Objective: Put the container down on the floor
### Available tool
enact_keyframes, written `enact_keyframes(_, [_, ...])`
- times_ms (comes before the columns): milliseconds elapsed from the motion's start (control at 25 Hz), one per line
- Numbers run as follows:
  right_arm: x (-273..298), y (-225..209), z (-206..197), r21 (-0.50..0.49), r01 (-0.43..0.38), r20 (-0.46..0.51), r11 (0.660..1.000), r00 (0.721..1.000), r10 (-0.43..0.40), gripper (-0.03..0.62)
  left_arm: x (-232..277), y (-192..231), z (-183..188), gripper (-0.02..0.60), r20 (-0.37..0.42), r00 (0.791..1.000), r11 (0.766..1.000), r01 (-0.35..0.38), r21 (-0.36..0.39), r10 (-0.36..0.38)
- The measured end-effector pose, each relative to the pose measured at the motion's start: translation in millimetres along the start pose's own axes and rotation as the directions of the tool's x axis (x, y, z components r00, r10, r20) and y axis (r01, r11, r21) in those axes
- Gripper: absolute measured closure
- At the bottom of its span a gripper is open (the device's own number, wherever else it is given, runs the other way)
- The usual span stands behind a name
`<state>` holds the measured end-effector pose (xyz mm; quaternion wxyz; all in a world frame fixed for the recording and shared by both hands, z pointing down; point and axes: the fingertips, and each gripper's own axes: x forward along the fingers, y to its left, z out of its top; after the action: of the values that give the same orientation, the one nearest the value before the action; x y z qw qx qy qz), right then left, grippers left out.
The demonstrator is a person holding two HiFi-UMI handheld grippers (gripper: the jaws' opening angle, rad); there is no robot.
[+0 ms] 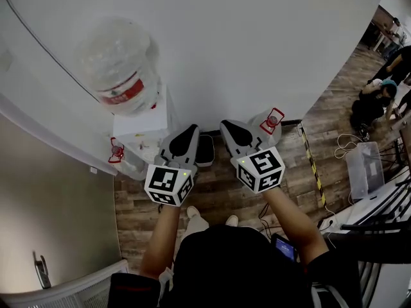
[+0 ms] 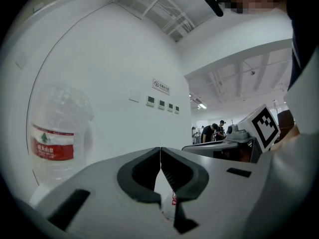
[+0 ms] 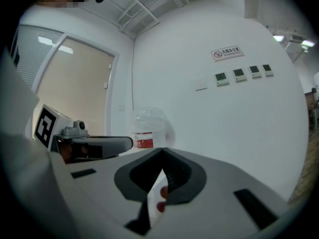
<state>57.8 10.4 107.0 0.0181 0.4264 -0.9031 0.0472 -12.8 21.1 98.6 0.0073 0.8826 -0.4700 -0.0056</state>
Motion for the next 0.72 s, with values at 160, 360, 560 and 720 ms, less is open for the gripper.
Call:
enact_keyframes(160, [-14,2,-2,-0.008,-0.014,0.003,1.0,1.0,0.014,0.565,-11,-10,-5,0.563,-0.003,1.0,1.0,-0.028,-0.003,0.028])
enact_keyframes(360, [-29,1,-7,-0.011,-0.023,0.001,1.0,1.0,0.023,0.565,-20,-22,-14,0.561,-0.013,0.999,0.999,-0.045,-0.016,0.045])
enact_keyframes(560, [-37,1,-8,-0.008,-0.026,0.005,1.0,1.0,0.026,0.565,-25,-31,-13,0.561,-0.008,0.999,0.999,-0.045,-0.016,0.045])
enact_keyframes(720, [-41,3,-7,-0.007,-0.032,0.007,0.999,0.999,0.032,0.565,-26,-35,-10,0.561,-0.006,0.999,0.999,-0.048,-0.001,0.048])
